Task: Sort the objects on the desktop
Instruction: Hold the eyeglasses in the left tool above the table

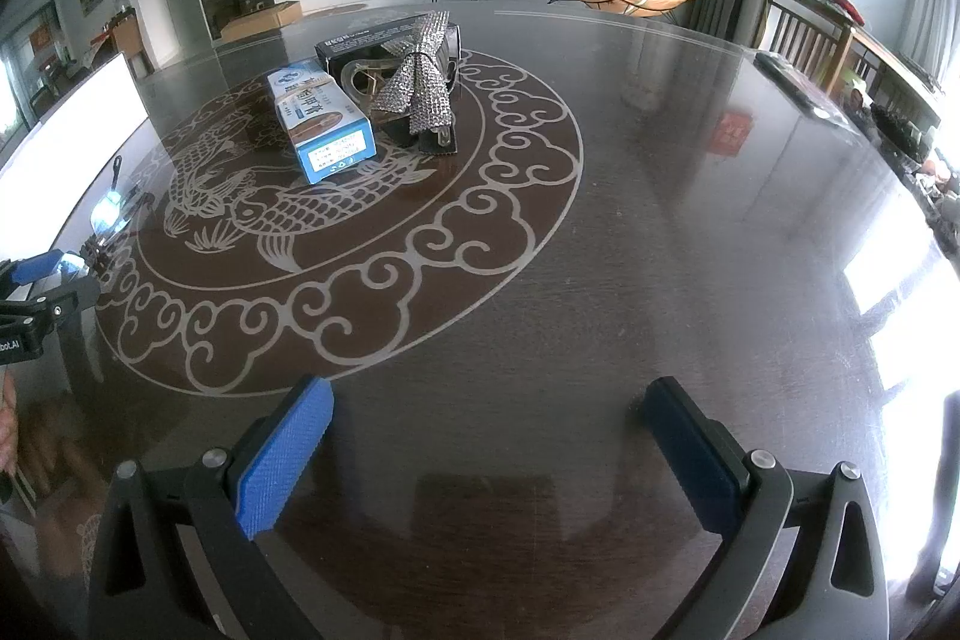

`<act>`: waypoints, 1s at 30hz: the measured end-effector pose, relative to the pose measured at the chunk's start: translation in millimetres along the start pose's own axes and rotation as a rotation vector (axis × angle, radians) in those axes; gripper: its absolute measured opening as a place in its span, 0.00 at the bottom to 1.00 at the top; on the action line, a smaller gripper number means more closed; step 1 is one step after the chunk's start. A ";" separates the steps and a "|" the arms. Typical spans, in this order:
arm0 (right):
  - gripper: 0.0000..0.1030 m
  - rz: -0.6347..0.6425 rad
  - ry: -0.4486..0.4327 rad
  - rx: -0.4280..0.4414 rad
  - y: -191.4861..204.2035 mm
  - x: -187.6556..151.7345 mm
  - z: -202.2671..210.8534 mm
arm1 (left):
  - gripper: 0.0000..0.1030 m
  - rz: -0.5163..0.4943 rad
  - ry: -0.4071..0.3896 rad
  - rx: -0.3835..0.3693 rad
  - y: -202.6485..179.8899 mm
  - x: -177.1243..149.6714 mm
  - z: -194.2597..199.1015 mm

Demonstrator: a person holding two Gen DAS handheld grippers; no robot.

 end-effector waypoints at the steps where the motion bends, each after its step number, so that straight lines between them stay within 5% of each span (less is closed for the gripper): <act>1: 1.00 0.000 0.000 0.000 0.6 -0.1 0.3 | 1.00 0.000 0.000 0.000 0.0 0.0 0.0; 21: 1.00 0.002 -0.003 0.003 1.1 0.2 1.0 | 1.00 0.001 -0.001 -0.001 0.0 0.2 -0.7; 26: 1.00 0.061 -0.115 0.260 56.4 43.1 19.7 | 1.00 0.001 -0.001 -0.001 0.1 0.1 -0.9; 30: 1.00 0.181 -0.162 0.325 103.5 103.2 9.3 | 1.00 0.001 -0.001 -0.001 0.2 0.1 -1.0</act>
Point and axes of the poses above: each gripper's, at about its wrist camera, not at the fingertips, and z roughly against the way its jaws point, y to its left, x to its top, the point moved 9 cm from there along -z, roughly the way its jaws point, and after that the axes turned 11 degrees about -y, right-handed, at the moved point
